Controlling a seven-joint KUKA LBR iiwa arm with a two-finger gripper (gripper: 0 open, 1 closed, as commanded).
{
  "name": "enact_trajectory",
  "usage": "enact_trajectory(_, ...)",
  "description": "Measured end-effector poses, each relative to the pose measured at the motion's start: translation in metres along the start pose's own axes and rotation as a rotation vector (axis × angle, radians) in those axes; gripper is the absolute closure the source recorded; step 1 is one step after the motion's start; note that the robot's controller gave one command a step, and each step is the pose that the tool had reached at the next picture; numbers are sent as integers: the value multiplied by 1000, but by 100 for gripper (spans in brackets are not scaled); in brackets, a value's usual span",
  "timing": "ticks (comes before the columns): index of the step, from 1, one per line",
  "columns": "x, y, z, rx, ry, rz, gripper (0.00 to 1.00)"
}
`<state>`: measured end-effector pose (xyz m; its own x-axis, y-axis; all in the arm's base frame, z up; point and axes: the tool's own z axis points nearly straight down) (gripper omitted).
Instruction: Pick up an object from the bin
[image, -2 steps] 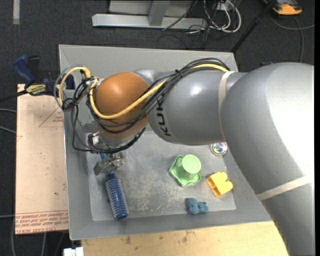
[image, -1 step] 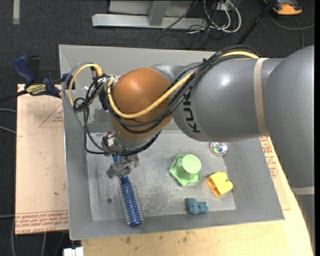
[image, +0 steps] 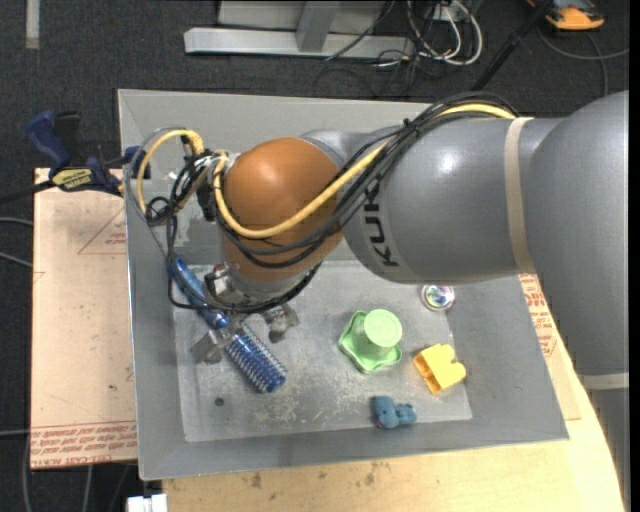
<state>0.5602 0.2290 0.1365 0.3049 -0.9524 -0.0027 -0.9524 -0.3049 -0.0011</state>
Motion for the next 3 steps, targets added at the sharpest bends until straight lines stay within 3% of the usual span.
enact_trajectory(1, 23, -1, 70, -6, 1, 66, 0)
enact_trajectory(2, 22, -2, 67, -4, 0, 63, 100)
enact_trajectory(3, 23, 23, -49, 5, 0, 71, 100)
